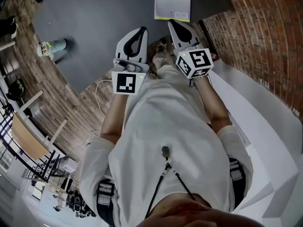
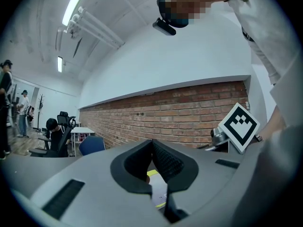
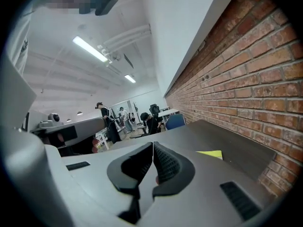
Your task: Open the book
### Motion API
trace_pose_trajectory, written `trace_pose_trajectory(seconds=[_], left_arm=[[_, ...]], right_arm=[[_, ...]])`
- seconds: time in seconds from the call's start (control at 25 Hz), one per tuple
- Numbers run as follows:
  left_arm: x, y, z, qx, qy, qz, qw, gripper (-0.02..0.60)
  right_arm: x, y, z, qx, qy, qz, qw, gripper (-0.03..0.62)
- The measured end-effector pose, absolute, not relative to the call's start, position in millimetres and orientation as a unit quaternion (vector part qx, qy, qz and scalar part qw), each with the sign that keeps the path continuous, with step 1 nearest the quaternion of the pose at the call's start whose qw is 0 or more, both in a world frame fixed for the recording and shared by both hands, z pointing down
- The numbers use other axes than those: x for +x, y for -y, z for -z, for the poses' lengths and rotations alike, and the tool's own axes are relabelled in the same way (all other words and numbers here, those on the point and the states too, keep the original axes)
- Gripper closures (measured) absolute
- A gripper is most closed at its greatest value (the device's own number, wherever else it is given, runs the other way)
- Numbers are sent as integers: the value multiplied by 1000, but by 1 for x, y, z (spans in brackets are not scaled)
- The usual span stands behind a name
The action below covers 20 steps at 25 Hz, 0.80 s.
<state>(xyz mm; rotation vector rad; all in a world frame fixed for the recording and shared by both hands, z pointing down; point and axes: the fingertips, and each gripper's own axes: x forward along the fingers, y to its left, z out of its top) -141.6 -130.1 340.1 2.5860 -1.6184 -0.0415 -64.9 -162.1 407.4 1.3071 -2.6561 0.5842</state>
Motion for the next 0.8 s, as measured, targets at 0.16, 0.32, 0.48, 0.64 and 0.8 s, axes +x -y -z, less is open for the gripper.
trace_pose_trajectory(seconds=[0.16,0.32,0.48,0.64,0.8], left_arm=[[-130,152,-345,846,532,4,47,560],[-124,169,-345,838,544,4,41,560],[-121,184,-350,830,556,0,44,560],[-121,191,-348,828,560,0,43,560],[-126,196,-349,826,562,0,42,560]], right_arm=[[-58,188,-427,425,878,-208,74,559],[-56,205,-443,408,883,-215,86,559],[-53,221,-454,397,887,-214,99,559],[-54,229,-460,393,887,-220,106,559],[-62,234,-477,392,883,-227,126,558]])
